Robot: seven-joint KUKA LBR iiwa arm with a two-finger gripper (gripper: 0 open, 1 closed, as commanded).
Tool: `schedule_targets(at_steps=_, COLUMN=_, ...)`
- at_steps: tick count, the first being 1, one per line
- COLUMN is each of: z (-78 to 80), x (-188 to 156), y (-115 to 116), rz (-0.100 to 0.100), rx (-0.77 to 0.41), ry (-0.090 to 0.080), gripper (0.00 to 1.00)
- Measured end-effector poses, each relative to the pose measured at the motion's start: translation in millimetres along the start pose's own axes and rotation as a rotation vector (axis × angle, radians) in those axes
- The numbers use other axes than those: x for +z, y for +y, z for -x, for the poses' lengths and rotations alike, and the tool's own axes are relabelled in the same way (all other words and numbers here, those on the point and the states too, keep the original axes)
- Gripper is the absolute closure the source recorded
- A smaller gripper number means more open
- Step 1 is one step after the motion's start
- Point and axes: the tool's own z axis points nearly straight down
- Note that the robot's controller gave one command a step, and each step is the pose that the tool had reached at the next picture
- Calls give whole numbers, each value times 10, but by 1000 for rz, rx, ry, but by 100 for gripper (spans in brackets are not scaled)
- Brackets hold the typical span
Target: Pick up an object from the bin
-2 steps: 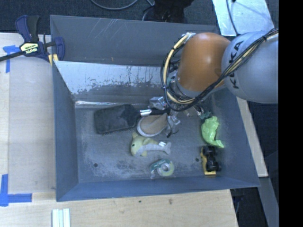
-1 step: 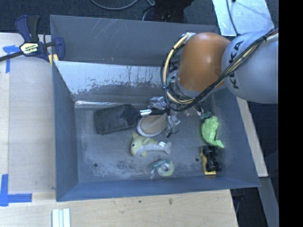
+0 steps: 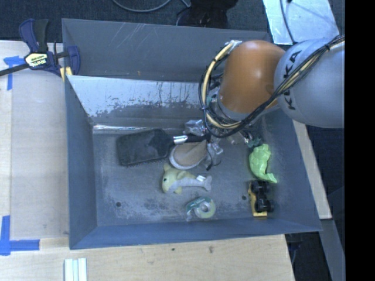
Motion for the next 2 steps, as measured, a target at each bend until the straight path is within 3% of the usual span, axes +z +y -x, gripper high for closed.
schedule_targets(at_steps=2, z=0, x=0, y=-1, rz=0, rx=1, ry=0, gripper=100)
